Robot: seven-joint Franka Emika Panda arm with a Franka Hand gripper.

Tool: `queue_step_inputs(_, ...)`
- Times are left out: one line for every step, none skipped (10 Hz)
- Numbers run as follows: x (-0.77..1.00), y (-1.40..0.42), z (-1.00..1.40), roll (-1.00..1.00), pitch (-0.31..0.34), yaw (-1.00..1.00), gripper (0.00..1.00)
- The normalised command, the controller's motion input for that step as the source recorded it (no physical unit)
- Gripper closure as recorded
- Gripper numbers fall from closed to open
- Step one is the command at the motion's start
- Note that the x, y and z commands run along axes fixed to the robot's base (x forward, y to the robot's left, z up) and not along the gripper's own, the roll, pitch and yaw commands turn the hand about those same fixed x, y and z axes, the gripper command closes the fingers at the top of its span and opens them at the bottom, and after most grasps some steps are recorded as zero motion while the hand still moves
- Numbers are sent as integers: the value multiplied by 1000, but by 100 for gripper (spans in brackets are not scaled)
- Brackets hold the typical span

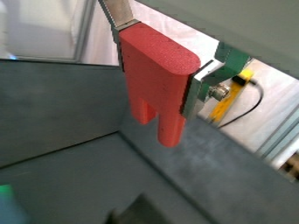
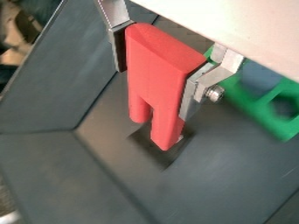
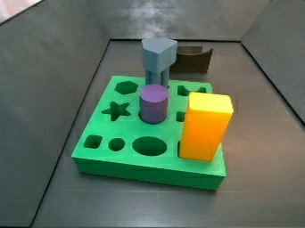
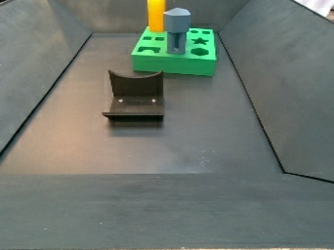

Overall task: Pick up the square-circle object. Move up. Rotate the square-circle object. Place the square-circle object on the fixture. Regrasp the square-circle object. Move to above the board. Insert the square-circle object.
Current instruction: Move to above the board, then insert the square-circle object.

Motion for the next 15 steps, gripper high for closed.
queue_step_inputs(-366, -1000, 76, -1000, 82, -88, 100)
queue_step_inputs(-371, -1000, 72, -1000, 81, -83, 100)
queue_step_inputs(-379, -1000, 72, -1000, 75, -76, 100)
queue_step_inputs(-391, -1000, 72, -1000, 72, -71, 100)
queue_step_inputs(-409, -1000, 68, -1000, 60, -56, 100)
queue_step_inputs(-387, -884, 61, -791, 35, -39, 100)
queue_step_inputs(-276, -586, 39, -557, 7, -26, 100)
queue_step_inputs(-174, -341, 19, -371, -8, -12, 100)
queue_step_inputs(-89, -129, 7, -212, -6, -6, 100)
queue_step_inputs(-77, -57, 0, -56, 9, 0, 100)
queue_step_inputs(-14, 0, 0, 0, -14, 0, 100)
queue_step_inputs(0, 0, -31, -57, 0, 9, 100)
queue_step_inputs(-220, -311, -489, -267, -60, 0, 100)
queue_step_inputs(-123, -634, -743, -147, 0, 0, 100)
queue_step_inputs(0, -834, -546, -139, 90, 89, 100)
